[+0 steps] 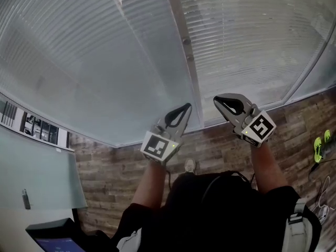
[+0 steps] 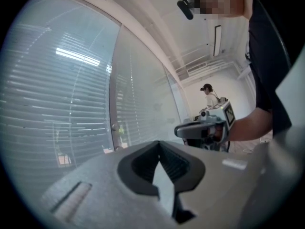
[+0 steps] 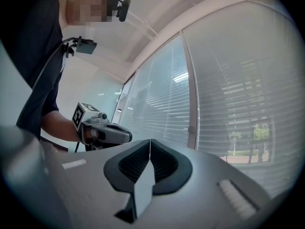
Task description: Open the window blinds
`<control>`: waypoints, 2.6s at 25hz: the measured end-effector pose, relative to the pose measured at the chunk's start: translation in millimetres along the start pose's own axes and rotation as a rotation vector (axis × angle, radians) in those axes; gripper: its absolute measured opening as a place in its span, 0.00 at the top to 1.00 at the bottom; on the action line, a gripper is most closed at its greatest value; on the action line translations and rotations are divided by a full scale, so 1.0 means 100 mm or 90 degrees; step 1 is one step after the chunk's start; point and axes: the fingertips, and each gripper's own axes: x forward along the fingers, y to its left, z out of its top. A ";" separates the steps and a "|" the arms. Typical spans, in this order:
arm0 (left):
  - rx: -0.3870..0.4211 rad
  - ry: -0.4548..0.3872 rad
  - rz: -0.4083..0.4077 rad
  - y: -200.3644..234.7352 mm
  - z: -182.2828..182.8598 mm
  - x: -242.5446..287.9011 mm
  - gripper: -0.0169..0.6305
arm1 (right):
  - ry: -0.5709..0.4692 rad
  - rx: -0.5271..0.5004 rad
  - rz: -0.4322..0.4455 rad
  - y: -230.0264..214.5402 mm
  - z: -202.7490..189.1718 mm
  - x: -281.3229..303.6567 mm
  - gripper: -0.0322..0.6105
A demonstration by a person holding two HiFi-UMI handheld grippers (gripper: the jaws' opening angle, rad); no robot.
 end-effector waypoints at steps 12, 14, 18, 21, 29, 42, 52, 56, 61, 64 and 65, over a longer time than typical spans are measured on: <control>-0.010 -0.005 -0.072 0.79 -0.02 0.25 0.97 | 0.010 -0.007 -0.060 -0.42 -0.06 0.75 0.93; -0.017 0.002 -0.076 0.93 -0.07 0.26 0.97 | 0.013 -0.011 -0.068 -0.47 -0.09 0.88 0.93; -0.032 -0.011 -0.098 1.10 -0.14 0.33 0.97 | 0.044 -0.008 -0.086 -0.54 -0.23 1.02 0.93; -0.034 -0.001 -0.117 1.15 -0.21 0.35 0.97 | 0.047 -0.017 -0.110 -0.62 -0.23 1.08 0.93; -0.046 -0.013 -0.164 1.25 -0.32 0.45 0.97 | 0.130 -0.100 -0.172 -0.94 -0.29 1.21 0.86; -0.041 -0.029 -0.188 1.33 -0.37 0.34 0.97 | 0.327 -0.381 -0.253 -1.34 -0.17 1.48 0.69; -0.045 -0.021 -0.189 1.33 -0.34 0.29 0.97 | 0.446 -0.605 -0.244 -1.43 -0.13 1.73 0.64; -0.049 -0.018 -0.182 1.35 -0.34 0.26 0.97 | 0.464 -0.635 -0.246 -1.44 -0.14 1.74 0.64; -0.052 -0.023 -0.182 1.36 -0.35 0.26 0.97 | 0.477 -0.649 -0.252 -1.46 -0.17 1.75 0.70; -0.050 -0.019 -0.180 1.36 -0.35 0.24 0.97 | 0.485 -0.651 -0.254 -1.46 -0.18 1.75 0.75; -0.049 -0.019 -0.180 1.36 -0.36 0.24 0.97 | 0.487 -0.651 -0.255 -1.46 -0.18 1.75 0.75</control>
